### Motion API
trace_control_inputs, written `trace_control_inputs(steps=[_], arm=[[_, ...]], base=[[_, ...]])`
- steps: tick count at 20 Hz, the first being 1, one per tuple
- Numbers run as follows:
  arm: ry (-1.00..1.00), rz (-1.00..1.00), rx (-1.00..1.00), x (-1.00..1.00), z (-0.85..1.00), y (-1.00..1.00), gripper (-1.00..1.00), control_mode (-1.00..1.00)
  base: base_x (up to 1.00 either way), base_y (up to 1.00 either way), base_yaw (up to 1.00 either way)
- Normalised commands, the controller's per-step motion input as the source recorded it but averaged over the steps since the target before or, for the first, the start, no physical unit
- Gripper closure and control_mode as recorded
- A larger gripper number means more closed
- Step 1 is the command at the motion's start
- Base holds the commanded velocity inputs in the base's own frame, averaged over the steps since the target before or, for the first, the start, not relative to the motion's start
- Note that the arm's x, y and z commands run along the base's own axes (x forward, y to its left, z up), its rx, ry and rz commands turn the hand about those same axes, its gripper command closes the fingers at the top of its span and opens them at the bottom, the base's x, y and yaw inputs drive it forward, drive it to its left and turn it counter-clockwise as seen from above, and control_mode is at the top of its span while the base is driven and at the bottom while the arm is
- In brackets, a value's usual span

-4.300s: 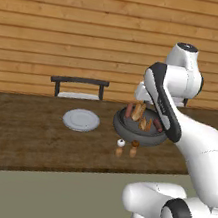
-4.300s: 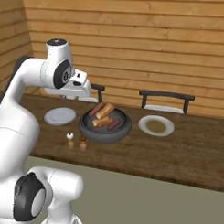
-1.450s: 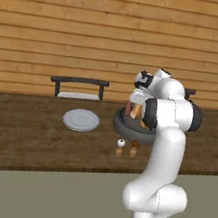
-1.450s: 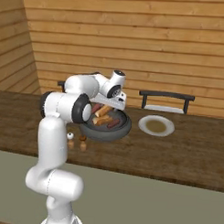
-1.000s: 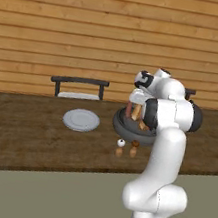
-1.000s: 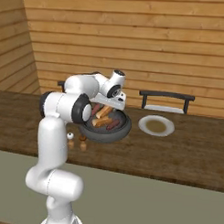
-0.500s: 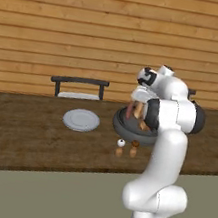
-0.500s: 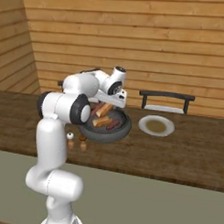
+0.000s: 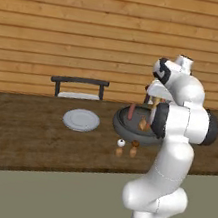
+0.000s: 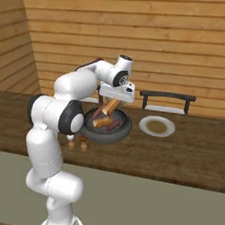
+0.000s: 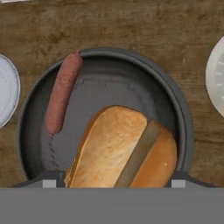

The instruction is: Place one bun and one sausage from the bowl on each plate.

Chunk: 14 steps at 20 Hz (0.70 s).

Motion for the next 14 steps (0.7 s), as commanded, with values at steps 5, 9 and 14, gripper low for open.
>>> trace_control_inputs(steps=[5,9,14], arm=[[0.09,0.00,-0.28,-0.31,0.64,-0.03,1.00,-1.00],[0.20,0.00,-0.14,-0.13,0.04,-0.48,1.00,-1.00],[0.25,0.00,-0.03,0.02,-0.01,-0.90,1.00,-1.00]], base=[[0.00,0.00,0.00],[0.00,0.00,0.00],[0.00,0.00,0.00]])
